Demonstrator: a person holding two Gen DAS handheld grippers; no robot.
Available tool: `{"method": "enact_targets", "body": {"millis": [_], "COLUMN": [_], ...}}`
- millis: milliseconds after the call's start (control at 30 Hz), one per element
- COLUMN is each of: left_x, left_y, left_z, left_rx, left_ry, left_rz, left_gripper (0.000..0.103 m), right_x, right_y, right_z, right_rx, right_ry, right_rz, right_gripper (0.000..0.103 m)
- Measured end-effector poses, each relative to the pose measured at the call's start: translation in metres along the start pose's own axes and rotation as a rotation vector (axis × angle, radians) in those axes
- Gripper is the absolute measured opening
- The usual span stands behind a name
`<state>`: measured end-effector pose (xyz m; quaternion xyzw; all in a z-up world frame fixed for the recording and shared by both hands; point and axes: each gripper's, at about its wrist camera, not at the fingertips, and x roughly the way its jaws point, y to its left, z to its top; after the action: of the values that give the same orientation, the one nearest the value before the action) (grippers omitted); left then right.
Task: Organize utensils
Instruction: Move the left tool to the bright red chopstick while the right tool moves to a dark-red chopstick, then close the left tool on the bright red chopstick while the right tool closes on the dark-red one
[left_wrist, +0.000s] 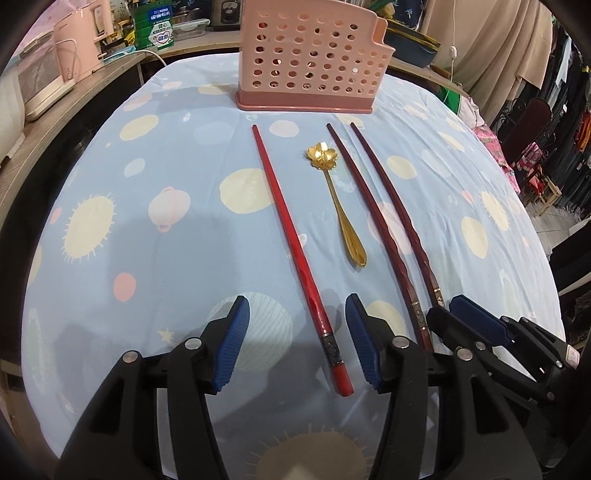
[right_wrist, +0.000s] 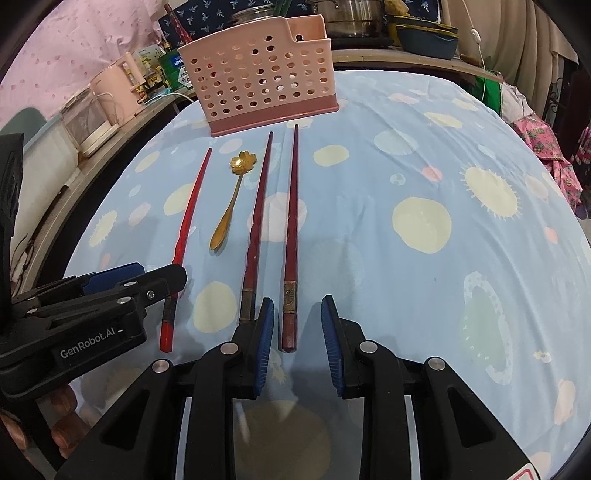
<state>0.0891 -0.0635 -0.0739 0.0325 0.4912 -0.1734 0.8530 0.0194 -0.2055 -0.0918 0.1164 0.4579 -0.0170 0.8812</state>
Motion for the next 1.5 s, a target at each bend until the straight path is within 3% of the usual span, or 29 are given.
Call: {"method": "enact_targets", "body": {"millis": [233, 433, 667, 1067, 1500], "left_x": [0.001, 0.000, -0.005, -0.024, -0.073], "left_y": [-0.005, -0.009, -0.006, 0.005, 0.019], "left_z": [-0.004, -0.010, -0.015, -0.012, 0.018], "left_rx": [0.039, 0.085, 0.098, 0.067, 0.001], "left_ry": [-0.010, -0.028, -0.026, -0.064, -0.180], "left_rz": [0.039, 0.072, 0.043, 0.025, -0.013], "left_gripper": [0.050, 0.035, 0.010, 0.007, 0.007], "right_x": [0.001, 0.001, 0.001, -0.011, -0.056], "right_y": [0.002, 0.001, 0.000, -0.004, -0.010], "right_z": [-0.001, 0.000, 0.000, 0.001, 0.032], "right_rx": [-0.016, -0.016, -0.015, -0.007, 0.040], "right_ry": [-0.003, -0.003, -0.004, -0.027, -0.159], "right_rz": [-0.022, -0.029, -0.035, -0.025, 0.008], "right_gripper": [0.023, 0.019, 0.011, 0.008, 0.008]}}
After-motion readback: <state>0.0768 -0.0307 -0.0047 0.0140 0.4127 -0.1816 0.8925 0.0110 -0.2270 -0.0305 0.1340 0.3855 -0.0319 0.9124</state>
